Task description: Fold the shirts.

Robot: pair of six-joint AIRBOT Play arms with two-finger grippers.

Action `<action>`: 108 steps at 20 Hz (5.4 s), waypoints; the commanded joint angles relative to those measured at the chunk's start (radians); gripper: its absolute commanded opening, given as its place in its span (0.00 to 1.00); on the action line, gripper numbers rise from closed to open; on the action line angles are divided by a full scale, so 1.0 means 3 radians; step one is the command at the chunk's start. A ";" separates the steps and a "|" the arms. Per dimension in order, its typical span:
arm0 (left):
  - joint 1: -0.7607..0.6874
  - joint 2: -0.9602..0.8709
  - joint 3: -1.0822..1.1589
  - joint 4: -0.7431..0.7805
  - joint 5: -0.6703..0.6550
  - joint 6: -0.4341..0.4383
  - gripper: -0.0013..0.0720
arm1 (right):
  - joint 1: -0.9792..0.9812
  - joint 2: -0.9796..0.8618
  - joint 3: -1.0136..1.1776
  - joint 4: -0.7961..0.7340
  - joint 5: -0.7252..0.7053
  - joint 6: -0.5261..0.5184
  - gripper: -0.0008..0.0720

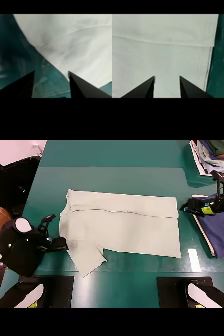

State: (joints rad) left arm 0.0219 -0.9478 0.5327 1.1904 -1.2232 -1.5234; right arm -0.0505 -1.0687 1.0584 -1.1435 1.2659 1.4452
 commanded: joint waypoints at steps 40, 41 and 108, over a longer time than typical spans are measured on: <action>-0.0003 0.1088 0.0264 -0.0038 -0.1136 -0.0081 0.05 | -0.0670 0.1077 -0.1512 -0.0715 0.0951 -0.0280 0.03; -0.0003 0.1068 0.0333 -0.0042 -0.1029 -0.0071 0.05 | -0.0638 0.1083 -0.1423 -0.0698 0.0914 -0.0273 0.03; -0.1708 -0.3003 0.3642 -0.0539 0.0708 0.0056 0.06 | 0.1226 -0.1161 0.1851 0.2187 0.0034 -0.0749 0.03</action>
State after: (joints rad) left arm -0.5289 -1.8606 1.5787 0.9848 -0.9157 -1.5139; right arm 0.2607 -1.4174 1.6089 -0.5007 1.3205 1.2354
